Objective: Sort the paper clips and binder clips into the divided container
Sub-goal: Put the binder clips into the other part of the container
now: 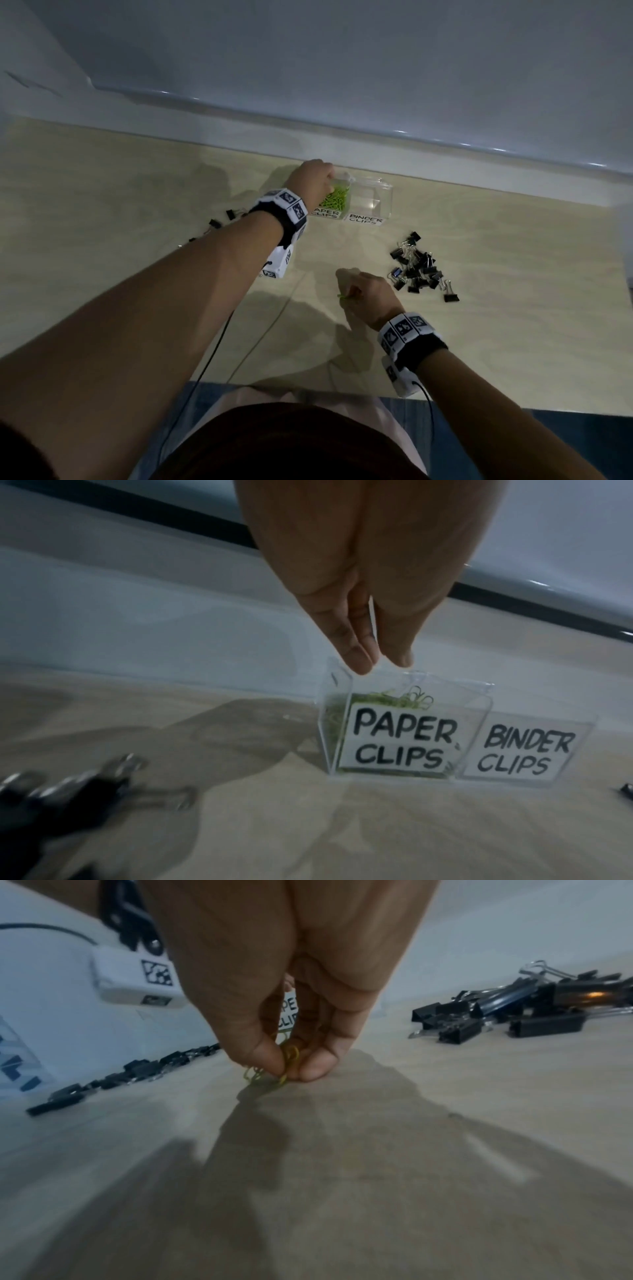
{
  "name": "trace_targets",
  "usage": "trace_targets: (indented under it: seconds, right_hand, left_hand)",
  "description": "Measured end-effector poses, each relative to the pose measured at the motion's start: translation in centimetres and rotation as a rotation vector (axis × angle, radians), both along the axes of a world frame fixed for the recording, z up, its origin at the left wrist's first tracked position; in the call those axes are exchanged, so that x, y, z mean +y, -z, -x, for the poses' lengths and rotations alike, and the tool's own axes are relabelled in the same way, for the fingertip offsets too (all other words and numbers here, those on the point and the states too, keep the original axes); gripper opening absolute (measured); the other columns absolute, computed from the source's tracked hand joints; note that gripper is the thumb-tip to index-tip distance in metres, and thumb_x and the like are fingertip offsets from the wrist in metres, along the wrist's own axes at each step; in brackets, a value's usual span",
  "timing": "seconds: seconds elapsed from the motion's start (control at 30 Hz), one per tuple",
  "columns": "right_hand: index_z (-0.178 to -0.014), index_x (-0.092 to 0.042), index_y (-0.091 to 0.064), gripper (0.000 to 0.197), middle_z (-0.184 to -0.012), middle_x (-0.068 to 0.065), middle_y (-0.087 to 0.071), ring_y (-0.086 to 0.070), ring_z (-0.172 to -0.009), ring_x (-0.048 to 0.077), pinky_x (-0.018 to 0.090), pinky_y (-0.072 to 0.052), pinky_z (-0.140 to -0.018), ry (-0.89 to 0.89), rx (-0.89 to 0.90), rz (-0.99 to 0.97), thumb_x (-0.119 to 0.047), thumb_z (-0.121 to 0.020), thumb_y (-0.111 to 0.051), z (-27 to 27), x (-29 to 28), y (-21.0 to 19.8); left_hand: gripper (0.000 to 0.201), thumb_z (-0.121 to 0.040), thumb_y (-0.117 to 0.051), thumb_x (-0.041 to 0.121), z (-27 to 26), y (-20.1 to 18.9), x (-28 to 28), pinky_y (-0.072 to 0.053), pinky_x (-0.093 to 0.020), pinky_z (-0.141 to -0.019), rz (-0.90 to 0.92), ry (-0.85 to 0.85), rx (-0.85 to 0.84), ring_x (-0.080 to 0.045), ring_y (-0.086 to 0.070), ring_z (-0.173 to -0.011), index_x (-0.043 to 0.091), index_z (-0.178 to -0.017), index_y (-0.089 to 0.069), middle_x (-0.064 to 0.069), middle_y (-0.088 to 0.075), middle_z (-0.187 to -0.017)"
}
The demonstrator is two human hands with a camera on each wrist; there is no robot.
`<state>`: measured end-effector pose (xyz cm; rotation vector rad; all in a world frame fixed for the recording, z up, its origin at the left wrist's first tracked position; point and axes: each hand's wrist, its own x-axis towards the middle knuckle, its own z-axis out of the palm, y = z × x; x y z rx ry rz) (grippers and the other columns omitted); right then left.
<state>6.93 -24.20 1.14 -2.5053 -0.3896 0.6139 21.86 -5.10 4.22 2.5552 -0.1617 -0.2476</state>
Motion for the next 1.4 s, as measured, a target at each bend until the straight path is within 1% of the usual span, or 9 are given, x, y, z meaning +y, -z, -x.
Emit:
trace_targets:
  seconds: [0.2,0.3,0.4,0.53,0.67,0.9,1.07,1.23,1.4]
  right_hand:
    - [-0.067,-0.015,-0.065,0.017,-0.062,-0.002,-0.062,-0.051,-0.053,0.006,0.010,-0.040,-0.054,0.274,-0.015,-0.137,0.002,-0.068,-0.067,-5.9,-1.0,-2.0]
    - [-0.069,-0.011,-0.066,0.011,-0.064,-0.002,-0.062,-0.054,-0.057,0.009,0.012,-0.040,-0.057,0.311,-0.157,-0.196,0.000,-0.068,-0.068,-10.4,0.7,-4.1]
    - [-0.074,-0.007,-0.066,0.008,-0.070,0.004,-0.064,-0.055,-0.064,0.013,0.007,-0.040,-0.055,0.266,-0.246,-0.188,-0.001,-0.071,-0.064,-13.7,3.6,-5.0]
    - [-0.085,-0.009,-0.066,0.017,-0.092,0.011,-0.064,-0.060,-0.085,0.024,0.031,-0.053,-0.076,0.153,-0.247,-0.067,0.002,-0.077,-0.056,-15.5,6.8,-4.0]
    - [-0.099,-0.011,-0.066,0.024,-0.107,0.012,-0.058,-0.056,-0.098,0.028,0.034,-0.049,-0.085,0.084,-0.254,0.013,-0.001,-0.079,-0.058,-14.5,6.6,-3.0]
    - [-0.101,-0.016,-0.067,0.025,-0.109,0.012,-0.058,-0.056,-0.101,0.032,0.039,-0.050,-0.087,0.549,-0.393,-0.032,-0.007,-0.079,-0.059,-8.6,-5.4,-1.2]
    - [-0.125,-0.034,-0.050,0.046,-0.129,0.007,-0.044,-0.041,-0.112,0.037,0.048,-0.045,-0.089,0.679,-0.059,0.346,-0.042,-0.082,-0.062,-4.9,-12.7,-0.2]
    - [-0.129,-0.028,-0.044,0.066,-0.130,0.011,-0.034,-0.035,-0.118,0.039,0.045,-0.042,-0.092,0.640,0.104,0.355,-0.053,-0.074,-0.069,-2.5,-11.3,0.5]
    - [-0.125,-0.018,-0.048,0.056,-0.126,0.013,-0.037,-0.040,-0.110,0.038,0.046,-0.043,-0.090,0.580,0.037,0.233,-0.038,-0.078,-0.070,-0.4,-5.7,1.6]
  left_hand:
    - [0.016,-0.083,-0.060,0.010,7.0,2.5,7.6,-0.043,-0.037,-0.083,0.013,-0.102,-0.132,-0.034,-0.054,-0.097,0.009,-0.099,-0.063,-0.016,-0.057,-0.101]
    - [0.025,-0.085,-0.062,0.021,11.9,2.8,12.2,-0.049,-0.047,-0.082,-0.133,-0.254,-0.093,-0.036,-0.048,-0.104,0.012,-0.109,-0.061,-0.015,-0.053,-0.112]
    - [0.063,-0.077,-0.066,0.052,15.3,2.1,14.8,-0.049,-0.052,-0.083,-0.264,-0.382,0.162,-0.037,-0.035,-0.118,0.025,-0.129,-0.044,-0.011,-0.038,-0.132]
    - [0.110,-0.056,-0.068,0.074,17.1,2.6,15.6,-0.042,-0.055,-0.093,-0.302,-0.369,0.466,-0.041,-0.024,-0.128,0.038,-0.143,-0.012,-0.005,-0.018,-0.145]
    - [0.115,-0.057,-0.073,0.067,17.7,3.3,13.2,-0.043,-0.052,-0.095,-0.359,-0.307,0.506,-0.042,-0.022,-0.127,0.034,-0.146,-0.008,-0.010,-0.013,-0.144]
    - [0.085,-0.070,-0.075,0.037,17.7,4.0,8.7,-0.042,-0.047,-0.097,-0.209,-0.262,0.375,-0.039,-0.033,-0.119,0.027,-0.140,-0.027,-0.016,-0.023,-0.135]
    - [0.074,-0.069,-0.076,0.043,16.3,3.5,9.7,-0.044,-0.050,-0.096,-0.125,-0.313,0.298,-0.038,-0.037,-0.120,0.028,-0.130,-0.038,-0.016,-0.030,-0.134]
    - [0.111,-0.052,-0.079,0.062,16.7,2.4,11.6,-0.041,-0.052,-0.097,-0.276,-0.380,0.512,-0.043,-0.032,-0.125,0.028,-0.140,-0.021,-0.016,-0.022,-0.138]
    - [0.112,-0.041,-0.090,0.045,19.7,3.3,8.1,-0.045,-0.050,-0.095,-0.179,-0.347,0.571,-0.042,-0.034,-0.122,0.030,-0.131,-0.025,-0.012,-0.018,-0.138]
